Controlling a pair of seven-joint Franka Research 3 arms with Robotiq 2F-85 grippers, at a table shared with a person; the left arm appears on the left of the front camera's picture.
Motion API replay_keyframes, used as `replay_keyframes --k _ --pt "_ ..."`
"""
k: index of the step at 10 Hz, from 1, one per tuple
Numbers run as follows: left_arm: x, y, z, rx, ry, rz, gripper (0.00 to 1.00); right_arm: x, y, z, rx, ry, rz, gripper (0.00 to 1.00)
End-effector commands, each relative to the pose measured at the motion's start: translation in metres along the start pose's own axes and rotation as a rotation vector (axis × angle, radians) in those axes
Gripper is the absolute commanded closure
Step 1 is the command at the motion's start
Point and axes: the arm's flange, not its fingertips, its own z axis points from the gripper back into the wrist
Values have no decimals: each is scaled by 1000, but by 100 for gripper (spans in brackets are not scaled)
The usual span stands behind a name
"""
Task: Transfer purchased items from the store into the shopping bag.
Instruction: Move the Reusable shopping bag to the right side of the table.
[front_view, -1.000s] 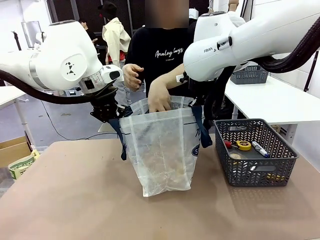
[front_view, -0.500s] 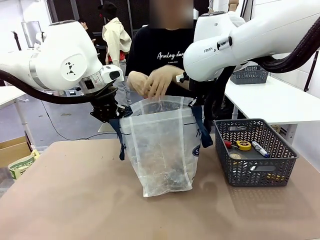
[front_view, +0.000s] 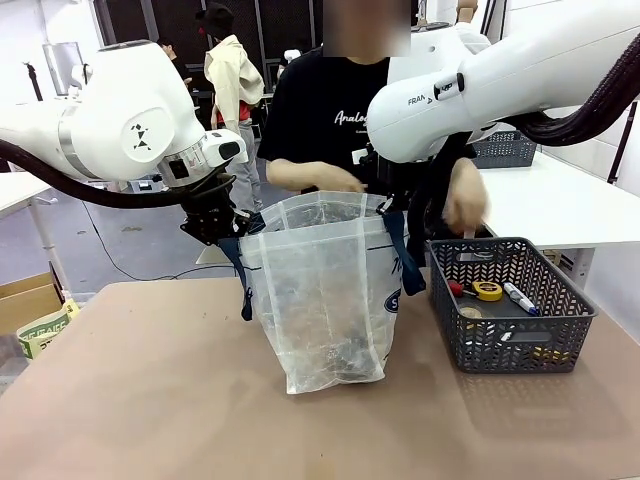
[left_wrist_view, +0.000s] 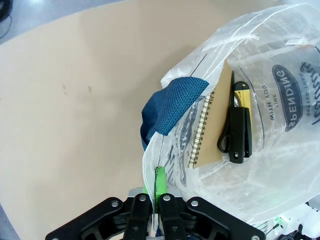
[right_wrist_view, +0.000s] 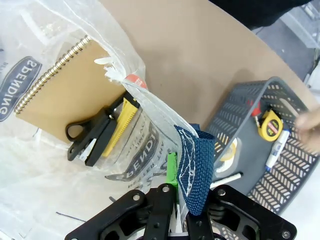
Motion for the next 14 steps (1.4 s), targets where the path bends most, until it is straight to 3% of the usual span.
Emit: replay_keyframes --k 1,14 --pt "-3 1 2 4 -5 14 100 -1 -1 0 -1 2 -2 100" --pt "-3 1 2 4 -5 14 100 -1 -1 0 -1 2 -2 100"
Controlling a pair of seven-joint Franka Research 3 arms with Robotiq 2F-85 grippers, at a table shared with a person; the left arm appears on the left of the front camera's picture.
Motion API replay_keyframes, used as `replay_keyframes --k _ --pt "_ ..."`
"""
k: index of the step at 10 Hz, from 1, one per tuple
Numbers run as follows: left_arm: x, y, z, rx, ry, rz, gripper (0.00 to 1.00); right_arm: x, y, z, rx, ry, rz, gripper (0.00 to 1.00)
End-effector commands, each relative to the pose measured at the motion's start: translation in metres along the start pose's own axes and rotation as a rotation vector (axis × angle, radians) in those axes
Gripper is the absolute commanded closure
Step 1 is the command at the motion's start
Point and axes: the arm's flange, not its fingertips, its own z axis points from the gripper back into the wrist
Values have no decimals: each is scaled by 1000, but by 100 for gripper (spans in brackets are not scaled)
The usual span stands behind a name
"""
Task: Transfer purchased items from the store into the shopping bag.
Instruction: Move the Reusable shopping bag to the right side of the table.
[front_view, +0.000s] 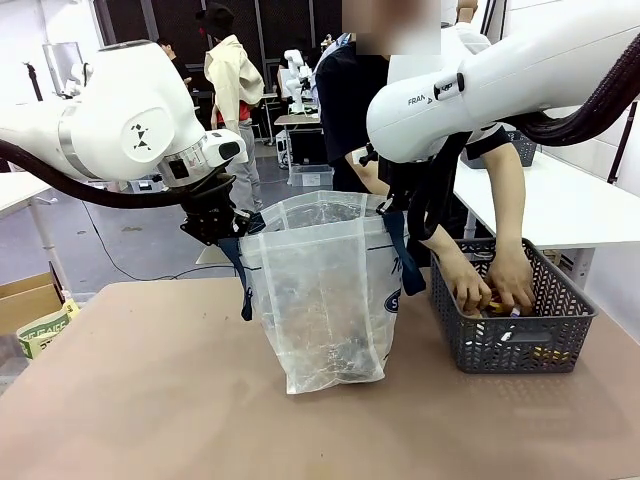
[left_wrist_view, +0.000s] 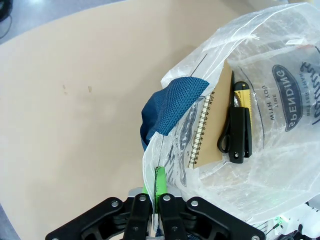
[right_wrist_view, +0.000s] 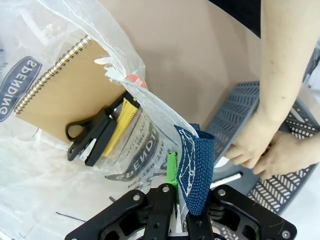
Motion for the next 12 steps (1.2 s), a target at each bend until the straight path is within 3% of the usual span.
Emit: replay_keyframes --k 1,12 --pt "-3 1 2 3 -6 14 100 -1 -1 0 -1 2 -2 100" --pt "-3 1 2 3 -6 14 100 -1 -1 0 -1 2 -2 100"
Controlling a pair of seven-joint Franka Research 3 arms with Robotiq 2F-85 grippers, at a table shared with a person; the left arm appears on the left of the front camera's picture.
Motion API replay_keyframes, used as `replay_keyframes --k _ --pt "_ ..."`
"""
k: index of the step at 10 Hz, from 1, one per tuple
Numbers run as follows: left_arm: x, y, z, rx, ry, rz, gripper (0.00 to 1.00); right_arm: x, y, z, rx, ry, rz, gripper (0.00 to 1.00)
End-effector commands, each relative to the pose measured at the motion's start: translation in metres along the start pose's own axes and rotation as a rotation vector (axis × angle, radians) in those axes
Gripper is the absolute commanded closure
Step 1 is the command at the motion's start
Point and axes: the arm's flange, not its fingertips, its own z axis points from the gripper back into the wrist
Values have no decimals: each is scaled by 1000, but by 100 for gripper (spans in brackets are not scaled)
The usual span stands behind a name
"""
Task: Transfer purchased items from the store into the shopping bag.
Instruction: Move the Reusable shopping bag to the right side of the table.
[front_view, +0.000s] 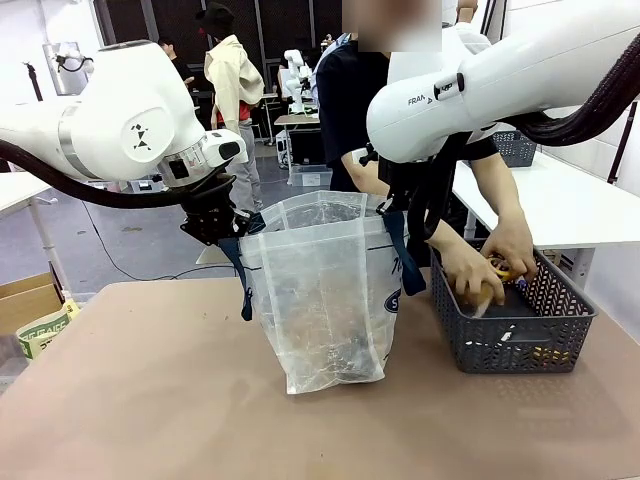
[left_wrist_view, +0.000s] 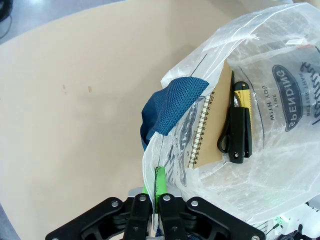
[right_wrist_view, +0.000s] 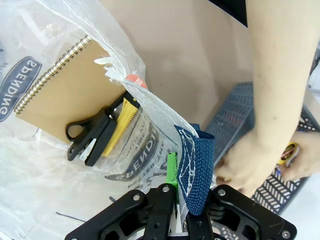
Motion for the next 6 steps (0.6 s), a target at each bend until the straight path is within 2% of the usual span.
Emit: replay_keyframes --k 1,6 --pt "-3 1 2 3 -6 14 100 -1 -1 0 -1 2 -2 100" --pt "-3 1 2 3 -6 14 100 -1 -1 0 -1 2 -2 100"
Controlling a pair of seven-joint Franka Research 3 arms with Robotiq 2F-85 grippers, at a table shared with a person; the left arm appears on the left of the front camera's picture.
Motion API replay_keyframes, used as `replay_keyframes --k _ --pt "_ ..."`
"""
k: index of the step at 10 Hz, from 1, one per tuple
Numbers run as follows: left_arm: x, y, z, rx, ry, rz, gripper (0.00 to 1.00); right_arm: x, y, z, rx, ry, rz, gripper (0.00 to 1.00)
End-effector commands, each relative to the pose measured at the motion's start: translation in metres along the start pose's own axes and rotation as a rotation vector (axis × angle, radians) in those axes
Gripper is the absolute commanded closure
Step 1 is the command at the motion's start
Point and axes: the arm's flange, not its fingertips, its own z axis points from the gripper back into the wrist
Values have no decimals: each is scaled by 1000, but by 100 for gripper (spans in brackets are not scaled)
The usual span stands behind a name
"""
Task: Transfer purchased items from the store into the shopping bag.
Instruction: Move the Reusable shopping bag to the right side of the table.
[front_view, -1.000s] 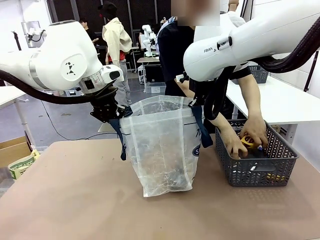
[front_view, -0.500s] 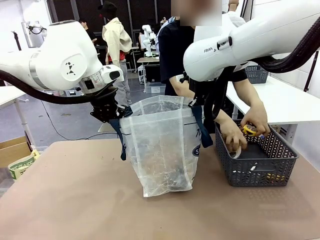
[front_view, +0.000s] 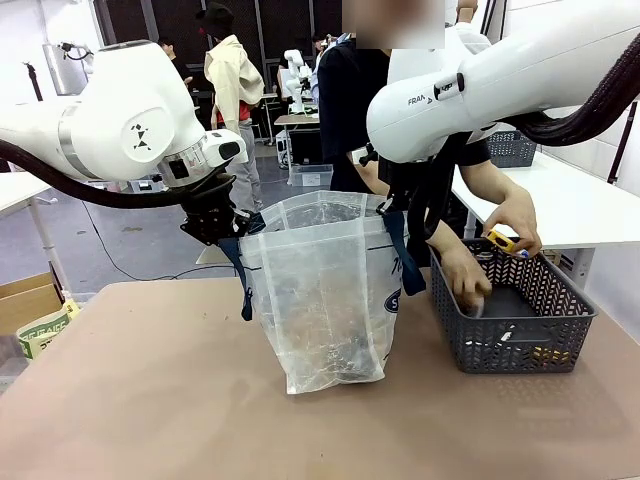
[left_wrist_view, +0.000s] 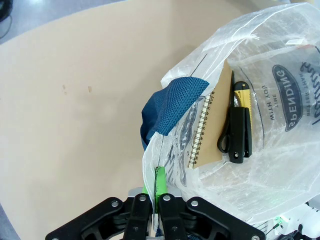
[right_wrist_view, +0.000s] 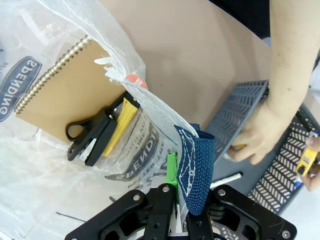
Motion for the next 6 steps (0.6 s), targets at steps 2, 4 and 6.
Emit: replay_keyframes --k 2,4,6 --pt "-3 1 2 3 -6 14 100 -1 -1 0 -1 2 -2 100" --pt "-3 1 2 3 -6 14 100 -1 -1 0 -1 2 -2 100" --pt "-3 1 2 3 -6 14 100 -1 -1 0 -1 2 -2 100"
